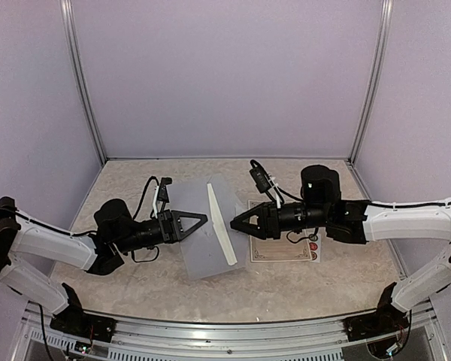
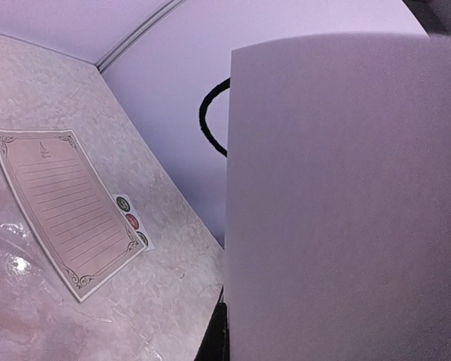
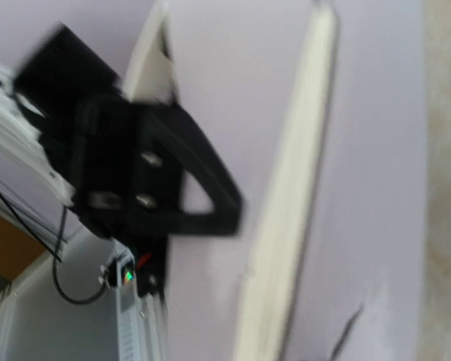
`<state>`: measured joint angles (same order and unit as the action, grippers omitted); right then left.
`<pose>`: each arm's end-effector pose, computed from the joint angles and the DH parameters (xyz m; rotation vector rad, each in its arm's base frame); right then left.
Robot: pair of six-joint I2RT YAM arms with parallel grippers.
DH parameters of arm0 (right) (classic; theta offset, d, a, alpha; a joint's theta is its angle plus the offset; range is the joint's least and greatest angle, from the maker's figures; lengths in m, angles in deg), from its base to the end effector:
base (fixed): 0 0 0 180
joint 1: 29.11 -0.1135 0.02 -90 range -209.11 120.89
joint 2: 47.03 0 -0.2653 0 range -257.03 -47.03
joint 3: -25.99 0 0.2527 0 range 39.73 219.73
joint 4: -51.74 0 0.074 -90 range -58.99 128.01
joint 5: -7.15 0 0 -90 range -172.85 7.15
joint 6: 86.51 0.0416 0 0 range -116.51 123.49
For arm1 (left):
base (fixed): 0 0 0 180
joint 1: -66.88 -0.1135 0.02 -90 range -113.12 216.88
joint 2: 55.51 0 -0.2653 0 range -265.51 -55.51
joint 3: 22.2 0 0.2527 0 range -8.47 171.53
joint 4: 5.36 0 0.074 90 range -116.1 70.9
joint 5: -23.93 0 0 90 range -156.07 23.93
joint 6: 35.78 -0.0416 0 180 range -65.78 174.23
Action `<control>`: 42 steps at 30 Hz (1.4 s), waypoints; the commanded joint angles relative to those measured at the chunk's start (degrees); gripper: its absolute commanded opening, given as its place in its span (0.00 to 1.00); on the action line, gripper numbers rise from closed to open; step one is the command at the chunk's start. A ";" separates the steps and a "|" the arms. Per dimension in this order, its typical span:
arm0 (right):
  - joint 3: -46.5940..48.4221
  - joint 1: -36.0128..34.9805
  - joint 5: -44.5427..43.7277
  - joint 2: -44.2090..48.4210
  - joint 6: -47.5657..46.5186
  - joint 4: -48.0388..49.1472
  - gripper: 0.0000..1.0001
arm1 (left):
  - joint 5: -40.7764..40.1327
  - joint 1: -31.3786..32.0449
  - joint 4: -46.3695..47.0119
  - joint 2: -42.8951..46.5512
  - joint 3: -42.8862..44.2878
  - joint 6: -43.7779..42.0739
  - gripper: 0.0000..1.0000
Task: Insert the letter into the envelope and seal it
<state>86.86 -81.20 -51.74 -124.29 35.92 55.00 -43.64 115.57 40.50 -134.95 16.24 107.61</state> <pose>0.1739 0.2583 0.2761 -0.7772 1.8963 1.4803 0.1690 -0.2164 0.2180 0.2999 1.7310 -1.6678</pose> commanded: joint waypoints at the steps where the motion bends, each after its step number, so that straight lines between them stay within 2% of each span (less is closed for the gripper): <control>1: 2.27 -0.81 1.48 -3.69 0.51 -1.13 0.35 | 1.04 0.61 2.78 0.75 0.57 -0.72 0.00; 9: 2.31 -0.78 5.59 -7.45 1.96 1.03 0.32 | 2.09 0.71 4.54 0.78 0.27 -0.41 0.00; 20: 1.65 -0.85 11.08 -9.98 5.09 7.97 0.00 | 2.06 0.70 5.61 0.52 -0.10 -0.17 0.00; 26: 1.74 -1.26 11.48 -11.36 6.57 11.30 0.00 | 2.07 0.71 6.53 0.10 -0.43 0.28 0.10; 42: 4.71 -2.61 10.21 -13.55 5.43 10.94 0.00 | 3.04 0.80 8.23 -1.68 -0.61 1.29 0.08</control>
<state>89.46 -82.73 -41.14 -137.99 42.30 64.73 -42.06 115.74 47.29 -135.71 15.98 108.48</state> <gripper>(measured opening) 0.003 0.092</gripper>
